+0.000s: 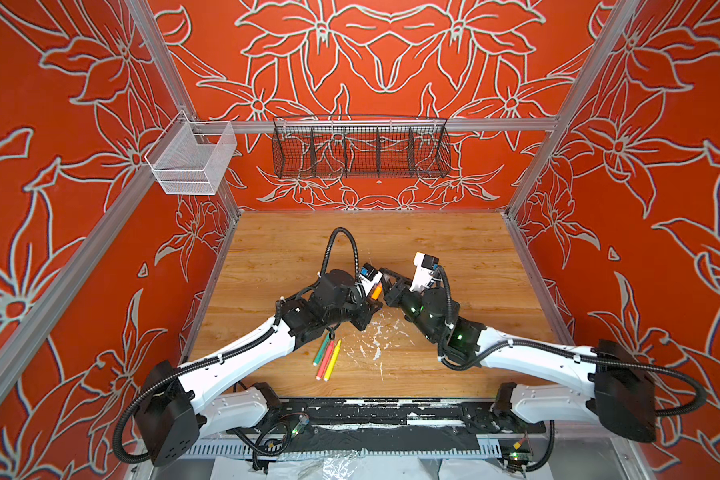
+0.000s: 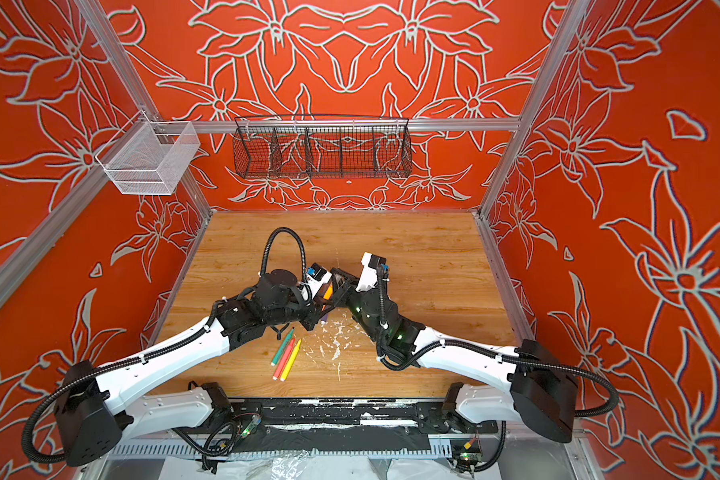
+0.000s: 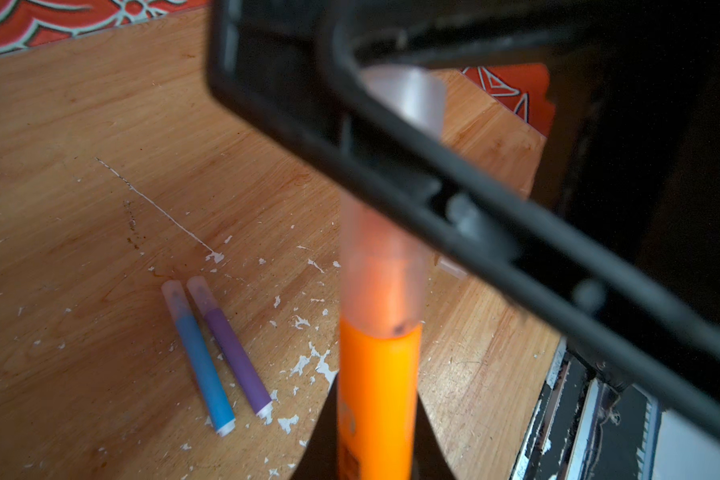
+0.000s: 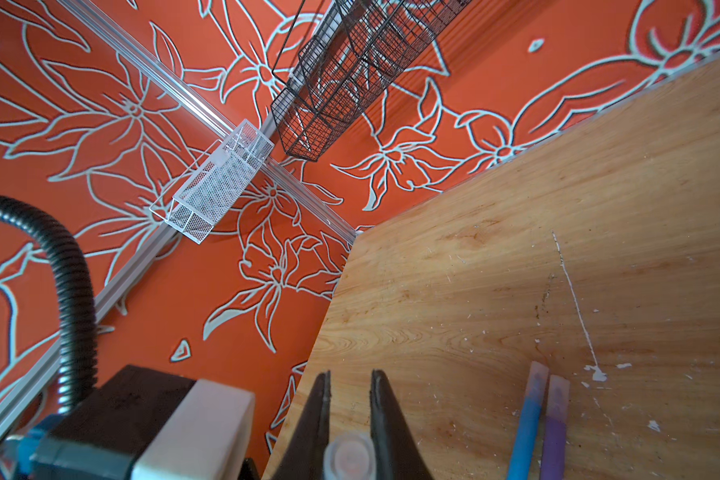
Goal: Insert the pens into the pen caps
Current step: 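Push the translucent cap down onto the orange marker tip with the right gripper, then open the right gripper and withdraw it while the left gripper lowers the capped marker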
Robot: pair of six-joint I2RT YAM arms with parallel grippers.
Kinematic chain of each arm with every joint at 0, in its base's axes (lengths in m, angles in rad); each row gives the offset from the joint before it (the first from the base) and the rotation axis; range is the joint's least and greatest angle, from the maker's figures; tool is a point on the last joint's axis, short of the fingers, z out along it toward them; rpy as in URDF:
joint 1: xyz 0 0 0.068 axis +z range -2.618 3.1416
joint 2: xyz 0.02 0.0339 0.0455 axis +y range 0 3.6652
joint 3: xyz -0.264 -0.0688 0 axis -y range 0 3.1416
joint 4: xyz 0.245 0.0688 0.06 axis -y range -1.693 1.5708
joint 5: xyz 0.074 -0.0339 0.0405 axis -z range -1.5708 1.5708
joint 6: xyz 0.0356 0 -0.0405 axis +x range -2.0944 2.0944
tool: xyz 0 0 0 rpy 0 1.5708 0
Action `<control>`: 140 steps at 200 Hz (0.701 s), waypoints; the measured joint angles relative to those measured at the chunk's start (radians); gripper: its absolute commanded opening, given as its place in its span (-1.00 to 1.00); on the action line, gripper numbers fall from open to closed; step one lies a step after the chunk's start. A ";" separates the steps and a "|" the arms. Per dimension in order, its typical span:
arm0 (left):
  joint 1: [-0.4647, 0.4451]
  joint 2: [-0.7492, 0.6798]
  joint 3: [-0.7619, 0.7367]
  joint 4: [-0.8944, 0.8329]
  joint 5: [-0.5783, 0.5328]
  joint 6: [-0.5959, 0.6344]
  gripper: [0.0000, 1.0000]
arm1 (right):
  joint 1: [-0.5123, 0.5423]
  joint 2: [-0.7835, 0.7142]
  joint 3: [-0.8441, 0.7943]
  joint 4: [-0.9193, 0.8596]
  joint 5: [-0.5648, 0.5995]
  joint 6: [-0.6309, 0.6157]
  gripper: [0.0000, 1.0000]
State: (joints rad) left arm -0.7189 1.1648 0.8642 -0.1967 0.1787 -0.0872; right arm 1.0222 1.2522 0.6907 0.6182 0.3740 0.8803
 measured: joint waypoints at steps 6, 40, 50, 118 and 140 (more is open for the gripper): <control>0.005 0.001 0.005 -0.007 0.006 0.002 -1.00 | 0.003 0.005 0.000 0.010 0.006 0.000 -1.00; 0.026 0.002 0.030 -0.051 0.037 0.019 -1.00 | 0.017 0.018 0.000 0.044 0.023 0.005 -1.00; 0.032 0.002 0.034 -0.056 0.050 0.023 -1.00 | 0.019 0.020 0.000 0.053 0.024 0.005 -1.00; 0.051 -0.007 0.030 -0.069 0.119 0.036 -1.00 | 0.045 0.001 0.001 0.026 0.071 -0.013 -0.79; 0.051 -0.042 -0.027 -0.017 0.153 0.035 -1.00 | 0.049 -0.041 0.005 -0.058 0.043 -0.033 -0.52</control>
State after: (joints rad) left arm -0.6678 1.1233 0.8368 -0.2134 0.3317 -0.0521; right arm 1.0714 1.2114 0.6956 0.5602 0.4171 0.8471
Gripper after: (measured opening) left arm 0.152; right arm 0.190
